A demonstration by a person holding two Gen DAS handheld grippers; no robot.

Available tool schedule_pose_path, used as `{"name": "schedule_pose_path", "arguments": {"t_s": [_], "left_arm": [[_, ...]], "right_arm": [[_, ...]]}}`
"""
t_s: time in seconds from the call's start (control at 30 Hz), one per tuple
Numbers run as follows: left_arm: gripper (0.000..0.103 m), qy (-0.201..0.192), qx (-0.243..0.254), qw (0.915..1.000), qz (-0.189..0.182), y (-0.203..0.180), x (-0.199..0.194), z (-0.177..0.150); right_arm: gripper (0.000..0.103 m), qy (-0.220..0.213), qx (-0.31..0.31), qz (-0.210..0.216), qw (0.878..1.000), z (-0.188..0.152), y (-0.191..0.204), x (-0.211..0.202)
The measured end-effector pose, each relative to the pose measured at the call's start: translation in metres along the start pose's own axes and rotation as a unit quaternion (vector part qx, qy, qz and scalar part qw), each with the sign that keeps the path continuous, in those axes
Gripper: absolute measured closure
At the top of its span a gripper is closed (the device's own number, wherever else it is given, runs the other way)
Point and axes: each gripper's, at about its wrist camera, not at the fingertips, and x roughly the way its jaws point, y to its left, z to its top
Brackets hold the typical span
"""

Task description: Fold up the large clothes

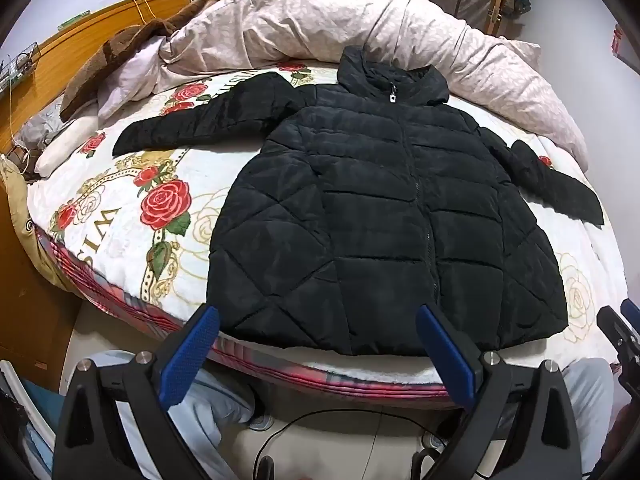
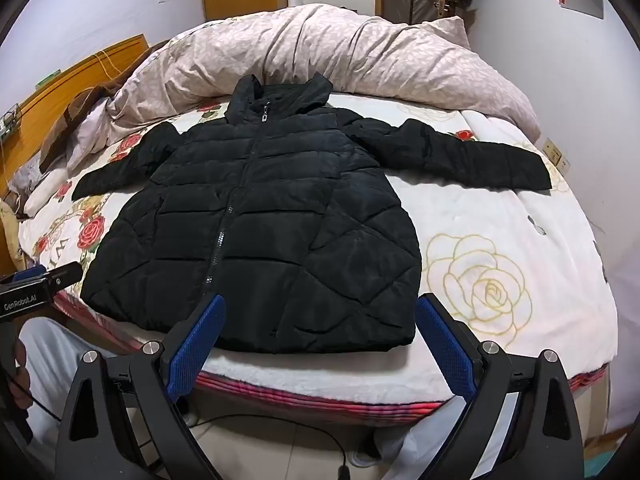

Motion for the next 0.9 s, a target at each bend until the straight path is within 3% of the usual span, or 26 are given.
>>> {"name": "schedule_pose_path", "arguments": {"t_s": [0.9], "left_arm": [[0.003,0.004,0.0,1.0,-0.009,0.0008,-0.0024,-0.006]], "right_arm": [[0.007,0.004,-0.005,-0.006,1.0,-0.0023,0.0011,-0.0004]]}}
